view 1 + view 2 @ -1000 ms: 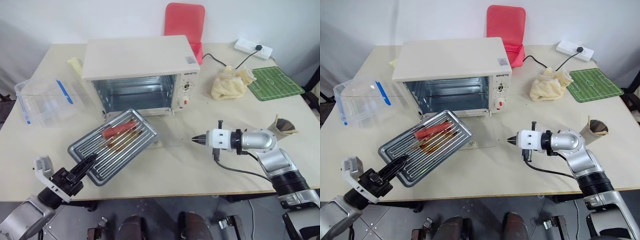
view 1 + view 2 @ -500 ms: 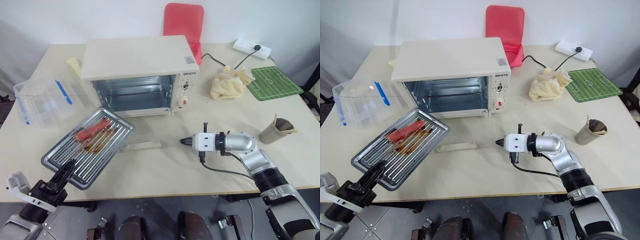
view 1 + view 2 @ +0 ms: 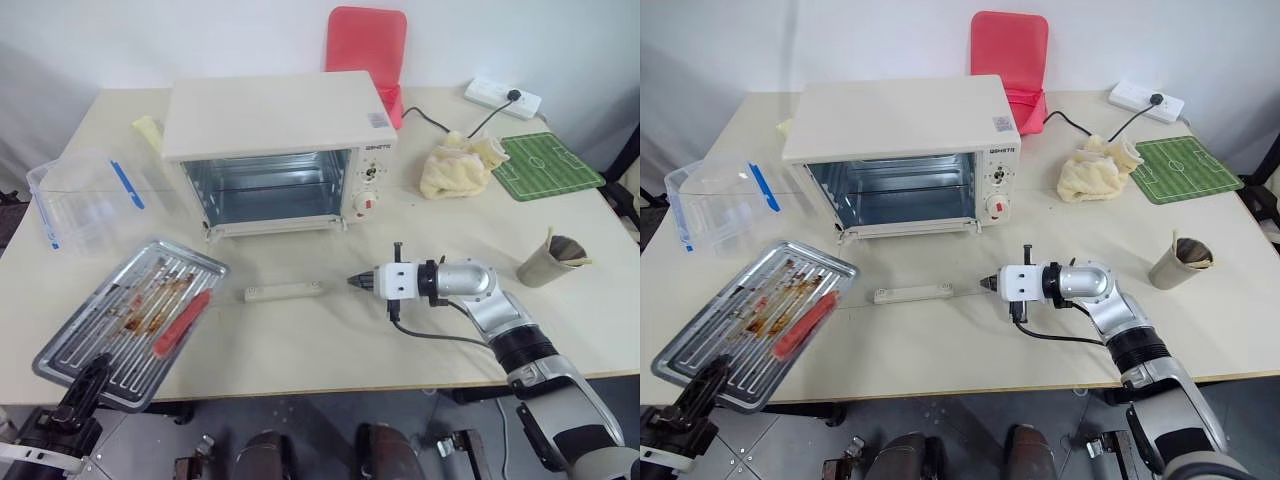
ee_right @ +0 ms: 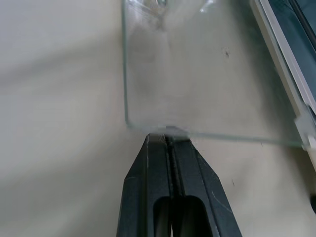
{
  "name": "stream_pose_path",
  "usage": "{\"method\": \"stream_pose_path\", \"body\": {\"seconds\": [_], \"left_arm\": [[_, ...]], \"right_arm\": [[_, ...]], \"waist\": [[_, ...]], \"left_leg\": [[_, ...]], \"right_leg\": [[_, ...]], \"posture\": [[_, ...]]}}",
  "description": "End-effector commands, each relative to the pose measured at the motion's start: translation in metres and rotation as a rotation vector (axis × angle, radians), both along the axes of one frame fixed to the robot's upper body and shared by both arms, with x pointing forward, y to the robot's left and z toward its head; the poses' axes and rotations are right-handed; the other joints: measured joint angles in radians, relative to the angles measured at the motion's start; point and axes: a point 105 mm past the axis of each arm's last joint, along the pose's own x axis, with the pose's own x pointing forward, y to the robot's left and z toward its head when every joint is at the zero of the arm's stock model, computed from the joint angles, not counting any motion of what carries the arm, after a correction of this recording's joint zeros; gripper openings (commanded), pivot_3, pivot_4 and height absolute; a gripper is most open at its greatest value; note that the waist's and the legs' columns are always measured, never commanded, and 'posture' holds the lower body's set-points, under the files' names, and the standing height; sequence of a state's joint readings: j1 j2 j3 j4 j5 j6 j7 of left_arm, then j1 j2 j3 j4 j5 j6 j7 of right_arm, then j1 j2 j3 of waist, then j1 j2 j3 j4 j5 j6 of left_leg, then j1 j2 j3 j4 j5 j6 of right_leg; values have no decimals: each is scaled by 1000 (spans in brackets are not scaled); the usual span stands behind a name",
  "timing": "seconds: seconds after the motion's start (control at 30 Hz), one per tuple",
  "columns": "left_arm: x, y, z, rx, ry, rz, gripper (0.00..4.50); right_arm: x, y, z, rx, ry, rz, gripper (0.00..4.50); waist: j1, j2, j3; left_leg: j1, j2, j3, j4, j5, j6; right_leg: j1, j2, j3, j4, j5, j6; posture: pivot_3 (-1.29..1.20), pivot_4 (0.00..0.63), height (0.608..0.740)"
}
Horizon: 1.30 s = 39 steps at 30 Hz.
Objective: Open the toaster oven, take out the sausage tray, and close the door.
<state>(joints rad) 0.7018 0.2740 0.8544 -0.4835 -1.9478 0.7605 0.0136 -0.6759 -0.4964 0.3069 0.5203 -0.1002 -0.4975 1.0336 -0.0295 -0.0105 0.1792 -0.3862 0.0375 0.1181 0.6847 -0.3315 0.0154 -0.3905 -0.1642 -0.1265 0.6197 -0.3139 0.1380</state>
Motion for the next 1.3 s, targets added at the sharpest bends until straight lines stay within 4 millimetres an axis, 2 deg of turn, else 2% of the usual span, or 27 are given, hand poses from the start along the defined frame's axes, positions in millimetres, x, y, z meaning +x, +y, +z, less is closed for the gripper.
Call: {"method": "stream_pose_path", "body": {"seconds": [0.03, 0.27, 0.47, 0.6, 0.73, 0.87, 1.03, 1.3], "left_arm": [[-11, 11, 10, 13, -41, 63, 0], [-14, 13, -1, -35, -23, 83, 0], [-26, 24, -6, -55, -18, 157, 0], [-35, 25, -11, -68, 2, 180, 0], [-34, 19, -13, -80, 12, 158, 0], [-30, 11, -15, -97, 6, 130, 0], [-9, -9, -13, -111, -2, 21, 0], [19, -23, -6, -91, -25, -100, 0]], "right_arm": [[-1, 8, 19, 50, -24, 34, 54], [3, 8, 27, 59, -37, 27, 54], [1, 5, 33, 56, -40, 31, 54], [6, 6, 47, 69, -59, 32, 54], [13, 9, 70, 108, -82, 25, 54], [19, 13, 96, 150, -110, 24, 54], [28, 20, 132, 202, -154, 24, 54], [41, 23, 156, 239, -219, -5, 54]], "waist": [[0, 0, 0], [0, 0, 0], [-1, 0, 0], [-1, 0, 0], [-2, 0, 0], [-2, 0, 0], [0, 0, 0], [-3, 0, 0]], "left_leg": [[0, 0, 0, 0, 0, 0], [0, 1, 0, 0, 0, 0], [-1, 1, 1, 0, 0, 0], [-1, 1, 1, 0, 0, 0], [-1, 2, 1, 0, 0, 0], [-1, 2, 2, 0, 0, 1], [-1, 2, 1, 0, -1, 1], [-1, 2, 1, 0, -1, 1]], "right_leg": [[0, 0, 0, 0, 0, 0], [0, 0, 0, 0, 0, -1], [-1, 0, 0, 0, 0, -1], [-1, 0, 0, 0, 0, -1], [-1, 0, 0, 0, -1, -2], [-1, 0, 0, 0, -1, -2], [-1, 0, 0, 0, -1, -2], [-2, 0, 0, 0, -1, -2]], "posture": [[0, 150, 740], [0, 150, 740], [0, 150, 740], [0, 150, 740], [0, 150, 740], [0, 150, 740], [0, 150, 740], [0, 150, 740]]}}
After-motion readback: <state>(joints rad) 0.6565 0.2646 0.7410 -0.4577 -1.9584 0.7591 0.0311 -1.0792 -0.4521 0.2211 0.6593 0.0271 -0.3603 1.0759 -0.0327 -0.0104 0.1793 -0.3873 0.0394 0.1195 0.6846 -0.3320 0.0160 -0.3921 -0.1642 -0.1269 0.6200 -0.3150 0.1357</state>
